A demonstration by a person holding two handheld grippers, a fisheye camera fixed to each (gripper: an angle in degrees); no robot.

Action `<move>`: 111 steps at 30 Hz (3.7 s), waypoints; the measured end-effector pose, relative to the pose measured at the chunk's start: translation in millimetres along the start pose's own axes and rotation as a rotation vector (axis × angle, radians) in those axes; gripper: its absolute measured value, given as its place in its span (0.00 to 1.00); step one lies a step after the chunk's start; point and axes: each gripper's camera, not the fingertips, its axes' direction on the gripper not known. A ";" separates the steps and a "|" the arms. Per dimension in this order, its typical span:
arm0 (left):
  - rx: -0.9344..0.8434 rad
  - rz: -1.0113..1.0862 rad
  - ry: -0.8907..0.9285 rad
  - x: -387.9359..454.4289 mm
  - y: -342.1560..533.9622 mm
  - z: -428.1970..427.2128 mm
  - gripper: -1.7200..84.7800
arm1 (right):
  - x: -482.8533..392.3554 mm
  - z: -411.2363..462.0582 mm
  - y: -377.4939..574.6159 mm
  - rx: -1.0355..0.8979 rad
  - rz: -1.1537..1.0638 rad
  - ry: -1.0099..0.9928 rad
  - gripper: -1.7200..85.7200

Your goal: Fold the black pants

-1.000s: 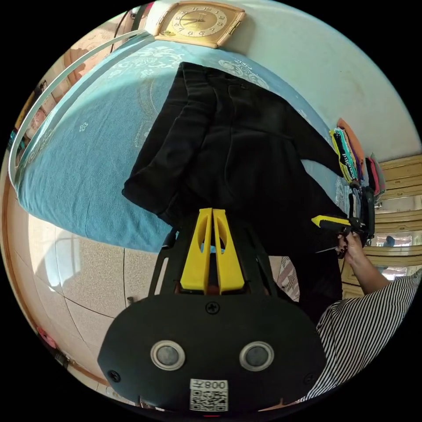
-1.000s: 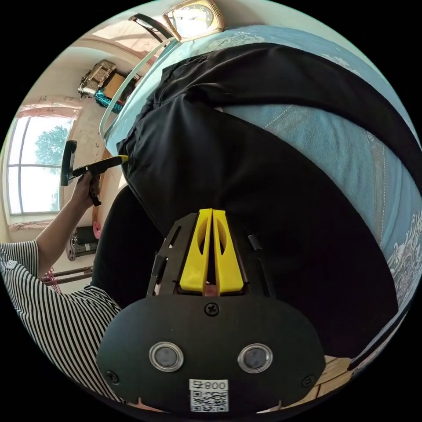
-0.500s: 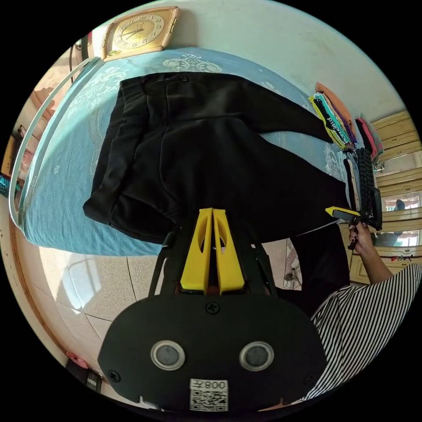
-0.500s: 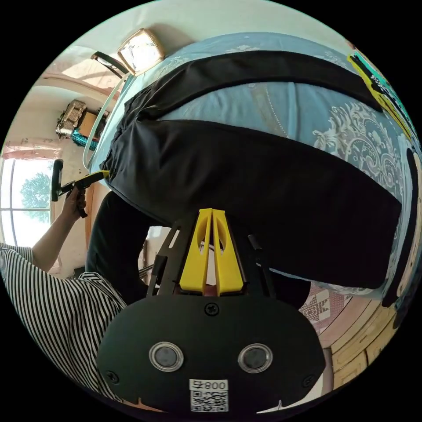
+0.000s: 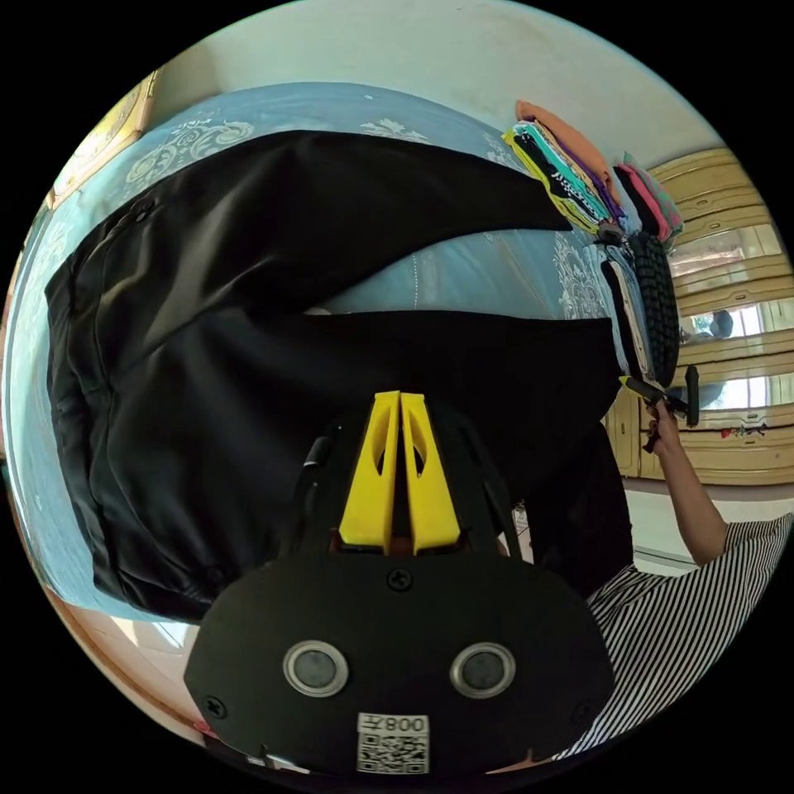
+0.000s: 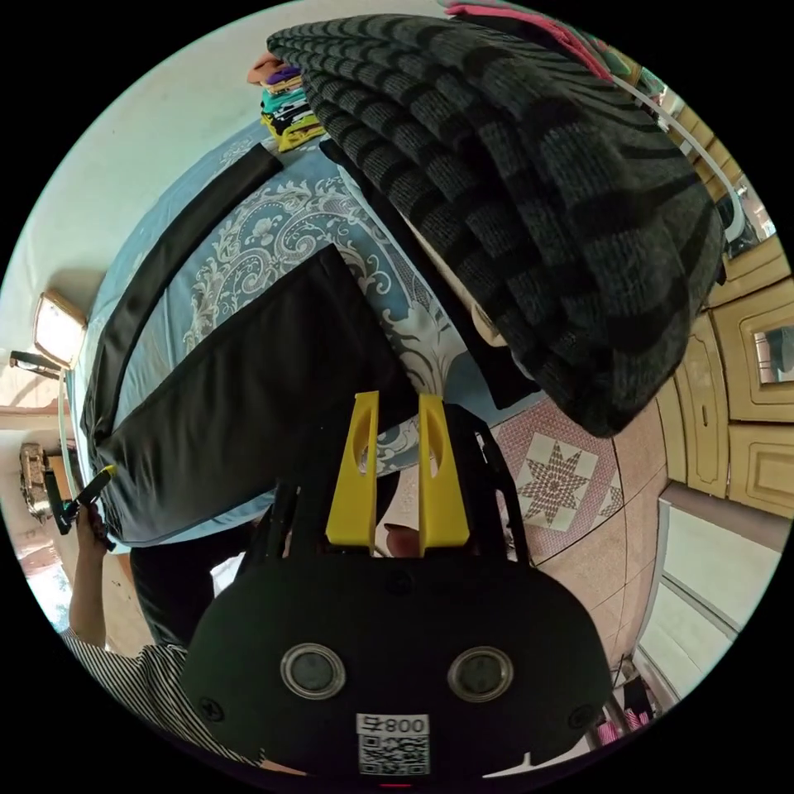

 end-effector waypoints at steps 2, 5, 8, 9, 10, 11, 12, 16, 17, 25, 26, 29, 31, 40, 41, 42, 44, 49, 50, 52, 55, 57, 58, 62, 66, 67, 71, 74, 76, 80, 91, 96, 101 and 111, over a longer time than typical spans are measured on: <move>-0.026 -0.018 -0.019 1.9 -14.7 6.8 0.02 | 8.5 -2.6 -2.3 -0.018 -0.005 -0.005 0.11; -0.051 0.006 -0.010 7.1 -32.4 11.1 0.02 | 24.9 -7.8 -2.5 -0.040 -0.036 -0.043 0.11; -0.033 0.017 -0.027 16.4 -35.9 7.3 0.02 | 38.2 -20.2 2.8 -0.020 -0.033 -0.072 0.10; -0.005 0.022 -0.024 20.1 -34.8 2.8 0.02 | 40.9 -26.7 6.1 0.001 -0.032 -0.061 0.10; 0.019 0.022 -0.002 22.6 -33.8 -1.5 0.02 | 42.9 -33.0 9.0 0.024 -0.021 -0.041 0.09; 0.035 0.019 0.005 23.5 -33.4 -3.8 0.02 | 43.7 -36.1 9.9 0.036 -0.013 -0.028 0.08; 0.065 0.008 0.007 24.9 -33.3 -8.0 0.02 | 44.1 -41.7 10.8 0.055 -0.012 -0.008 0.08; 0.079 -0.027 -0.003 26.0 -45.1 -7.8 0.02 | 33.2 -57.0 -0.7 0.117 -0.076 -0.080 0.06; 0.075 -0.033 -0.014 26.2 -47.8 -6.2 0.02 | 28.9 -57.3 -4.5 0.118 -0.097 -0.080 0.06; 0.041 -0.027 -0.048 36.8 -66.7 -1.1 0.02 | -15.2 -25.7 -40.0 0.019 -0.292 0.007 0.03; 0.060 -0.020 -0.041 38.1 -67.1 -4.5 0.02 | -15.4 -26.6 -40.0 0.023 -0.301 0.007 0.03; 0.133 -0.004 -0.017 39.2 -76.5 -20.2 0.02 | -13.9 -31.7 -48.7 -0.001 -0.302 -0.021 0.02; 0.163 -0.005 -0.043 36.6 -92.5 -28.1 0.02 | -14.0 -36.7 -59.6 -0.023 -0.291 -0.047 0.02; 0.069 -0.035 -0.141 21.0 -135.7 -9.3 0.02 | -74.2 -74.8 -128.5 0.141 -0.394 -0.131 0.02; 0.063 -0.024 -0.136 20.9 -134.9 -9.3 0.02 | -81.6 -75.8 -136.8 0.149 -0.410 -0.128 0.02; 0.048 0.006 -0.136 21.5 -133.3 -10.2 0.02 | -96.5 -77.3 -154.4 0.166 -0.436 -0.119 0.02; 0.028 0.043 -0.140 22.4 -130.8 -11.2 0.02 | -119.5 -76.8 -182.2 0.170 -0.477 -0.111 0.02; 0.028 0.024 -0.086 9.1 -126.5 -17.6 0.02 | -181.4 -55.1 -251.4 0.097 -0.552 -0.005 0.02; 0.030 0.025 -0.083 7.8 -125.8 -18.4 0.02 | -186.3 -49.6 -256.8 0.068 -0.559 0.012 0.02; 0.031 0.031 -0.078 3.5 -122.4 -21.8 0.02 | -196.3 -35.3 -265.0 0.025 -0.594 0.038 0.02; 0.040 0.033 -0.073 -2.2 -115.7 -26.3 0.02 | -189.8 -38.9 -268.1 0.014 -0.529 -0.081 0.02; 0.047 0.033 -0.067 -7.1 -112.4 -29.2 0.02 | -186.6 -40.0 -270.3 0.021 -0.505 -0.146 0.02; 0.045 0.028 -0.055 -11.3 -111.4 -31.4 0.02 | -188.8 -40.9 -275.3 0.012 -0.492 -0.172 0.02; 0.085 0.017 -0.066 -19.9 -101.9 -48.9 0.02 | -209.4 -51.4 -288.7 0.023 -0.490 -0.079 0.02; 0.208 -0.028 -0.013 -34.2 -64.3 -80.3 0.02 | -239.1 -84.0 -271.7 0.111 -0.617 -0.186 0.02; 0.212 -0.051 -0.027 -40.5 -51.8 -85.0 0.02 | -253.2 -88.6 -257.7 0.103 -0.685 -0.241 0.02; 0.192 -0.122 -0.026 -62.7 -20.4 -89.3 0.02 | -303.6 -80.4 -198.6 -0.006 -0.886 -0.317 0.02; 0.159 -0.176 -0.054 -80.6 -9.6 -86.4 0.02 | -334.5 -55.8 -161.7 -0.125 -0.952 -0.317 0.02; 0.151 -0.186 -0.027 -91.2 -8.1 -86.8 0.02 | -345.6 -43.4 -154.8 -0.101 -0.913 -0.286 0.02; 0.155 -0.170 -0.028 -97.8 -1.2 -101.2 0.02 | -365.9 -45.6 -168.6 -0.158 -0.865 -0.298 0.02; 0.351 -0.551 -0.167 -187.3 98.1 -184.5 0.02 | -490.8 -75.3 -160.6 -0.130 -1.000 -0.431 0.02; 0.331 -0.596 -0.100 -210.9 117.4 -190.3 0.02 | -576.6 -46.2 -124.2 -0.264 -1.224 -0.346 0.02; 0.420 -0.478 -0.088 -208.7 103.4 -219.8 0.04 | -609.8 -50.8 -128.1 -0.278 -1.199 -0.387 0.02; 0.432 -0.202 -0.106 -237.9 -19.8 -278.3 0.10 | -717.8 -86.9 -186.2 -0.013 -1.222 -0.276 0.04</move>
